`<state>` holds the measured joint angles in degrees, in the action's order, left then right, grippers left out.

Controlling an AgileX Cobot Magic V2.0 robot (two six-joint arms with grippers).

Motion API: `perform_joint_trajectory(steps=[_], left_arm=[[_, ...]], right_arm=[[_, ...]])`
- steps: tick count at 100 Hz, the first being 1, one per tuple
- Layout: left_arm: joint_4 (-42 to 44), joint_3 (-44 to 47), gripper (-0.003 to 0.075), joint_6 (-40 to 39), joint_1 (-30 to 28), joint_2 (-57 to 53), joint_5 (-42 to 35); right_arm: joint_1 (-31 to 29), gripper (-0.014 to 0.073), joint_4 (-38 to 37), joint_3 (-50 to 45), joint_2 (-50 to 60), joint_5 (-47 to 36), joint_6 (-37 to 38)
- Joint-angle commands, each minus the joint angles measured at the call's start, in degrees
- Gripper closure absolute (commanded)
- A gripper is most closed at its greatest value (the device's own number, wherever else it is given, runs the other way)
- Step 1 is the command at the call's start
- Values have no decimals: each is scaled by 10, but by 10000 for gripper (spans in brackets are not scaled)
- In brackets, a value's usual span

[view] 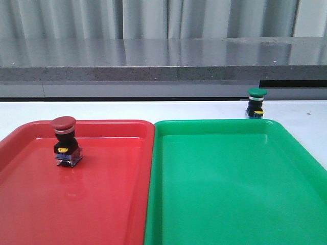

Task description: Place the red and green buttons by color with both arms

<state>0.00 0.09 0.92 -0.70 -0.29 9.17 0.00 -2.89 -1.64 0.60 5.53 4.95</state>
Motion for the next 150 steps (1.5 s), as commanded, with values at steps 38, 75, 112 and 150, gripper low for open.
perform_joint_trajectory(steps=[38, 75, 112, 150], left_arm=[[0, 14, 739, -4, -1, -18, -48], [0, 14, 739, -4, -1, -18, -48], [0, 14, 739, -4, -1, -18, -48], [0, 14, 739, -4, -1, -18, -48]], right_arm=[[1, 660, 90, 183, -133, -29, 21], [1, 660, 67, 350, -459, -112, 21], [4, 622, -77, 426, -742, -293, 21], [31, -52, -88, 433, -886, -380, 24]])
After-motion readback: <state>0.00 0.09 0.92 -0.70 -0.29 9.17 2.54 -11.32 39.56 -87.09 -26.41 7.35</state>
